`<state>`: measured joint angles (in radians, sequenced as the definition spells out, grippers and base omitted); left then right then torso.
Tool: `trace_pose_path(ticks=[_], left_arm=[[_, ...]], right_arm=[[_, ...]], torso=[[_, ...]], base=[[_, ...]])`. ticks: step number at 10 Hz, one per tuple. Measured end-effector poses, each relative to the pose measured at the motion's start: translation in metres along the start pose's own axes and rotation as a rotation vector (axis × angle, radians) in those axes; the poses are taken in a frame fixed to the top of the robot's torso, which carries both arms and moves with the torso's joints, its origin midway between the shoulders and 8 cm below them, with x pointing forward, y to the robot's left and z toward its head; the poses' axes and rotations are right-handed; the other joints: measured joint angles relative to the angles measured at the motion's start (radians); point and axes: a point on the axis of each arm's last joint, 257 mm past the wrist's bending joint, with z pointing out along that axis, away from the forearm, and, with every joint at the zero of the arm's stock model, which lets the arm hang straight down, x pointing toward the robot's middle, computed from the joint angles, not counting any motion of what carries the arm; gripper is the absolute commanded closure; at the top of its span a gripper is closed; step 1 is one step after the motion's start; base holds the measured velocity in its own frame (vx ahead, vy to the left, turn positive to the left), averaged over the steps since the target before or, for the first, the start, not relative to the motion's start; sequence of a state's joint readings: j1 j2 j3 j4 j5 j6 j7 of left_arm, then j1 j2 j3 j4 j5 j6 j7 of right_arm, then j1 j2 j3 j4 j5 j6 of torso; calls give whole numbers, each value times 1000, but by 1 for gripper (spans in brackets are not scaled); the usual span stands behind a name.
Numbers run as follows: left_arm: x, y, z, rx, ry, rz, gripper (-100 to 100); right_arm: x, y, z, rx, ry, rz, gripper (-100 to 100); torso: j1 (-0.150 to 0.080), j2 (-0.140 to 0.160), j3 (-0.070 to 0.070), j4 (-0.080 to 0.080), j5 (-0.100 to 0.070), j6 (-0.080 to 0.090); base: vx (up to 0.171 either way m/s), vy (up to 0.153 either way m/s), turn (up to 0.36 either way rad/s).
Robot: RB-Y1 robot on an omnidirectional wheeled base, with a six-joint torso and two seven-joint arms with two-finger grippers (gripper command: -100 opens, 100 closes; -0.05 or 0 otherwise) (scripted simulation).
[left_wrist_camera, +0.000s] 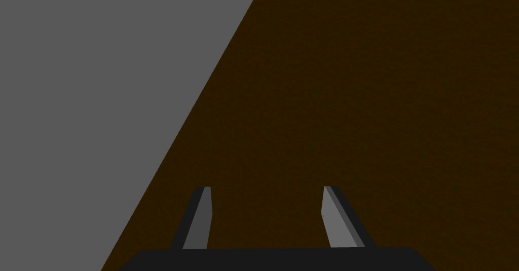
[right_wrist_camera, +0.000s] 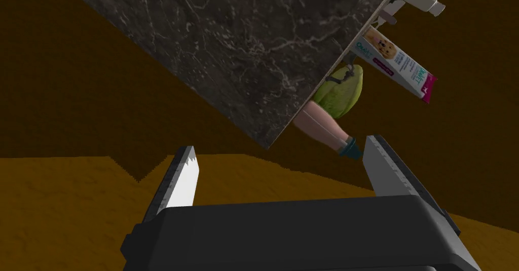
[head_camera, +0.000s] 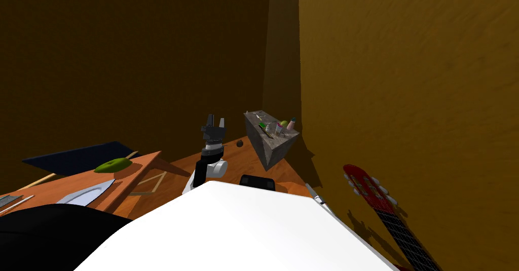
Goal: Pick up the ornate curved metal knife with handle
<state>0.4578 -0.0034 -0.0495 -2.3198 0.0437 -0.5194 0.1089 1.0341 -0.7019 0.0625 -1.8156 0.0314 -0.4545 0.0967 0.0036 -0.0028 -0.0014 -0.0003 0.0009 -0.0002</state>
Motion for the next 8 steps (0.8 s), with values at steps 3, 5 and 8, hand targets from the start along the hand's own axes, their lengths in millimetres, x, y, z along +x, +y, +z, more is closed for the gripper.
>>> trace_pose_path(ticks=[3,5,8], left_arm=[[0,0,0,0,0,0,0],[0,0,0,0,0,0,0],[0,0,0,0,0,0,0]], right_arm=[[12,-36,-24,71,92,-64,-100],[21,-62,-46,122,160,-110,-100],[28,-92,-81,191,266,-179,-100]], torso=[[0,-1,0,0,0,0],[-1,-1,0,0,0,0],[1,-2,-1,-1,0,0]], base=[[54,74,127],[77,74,93],[73,72,98]])
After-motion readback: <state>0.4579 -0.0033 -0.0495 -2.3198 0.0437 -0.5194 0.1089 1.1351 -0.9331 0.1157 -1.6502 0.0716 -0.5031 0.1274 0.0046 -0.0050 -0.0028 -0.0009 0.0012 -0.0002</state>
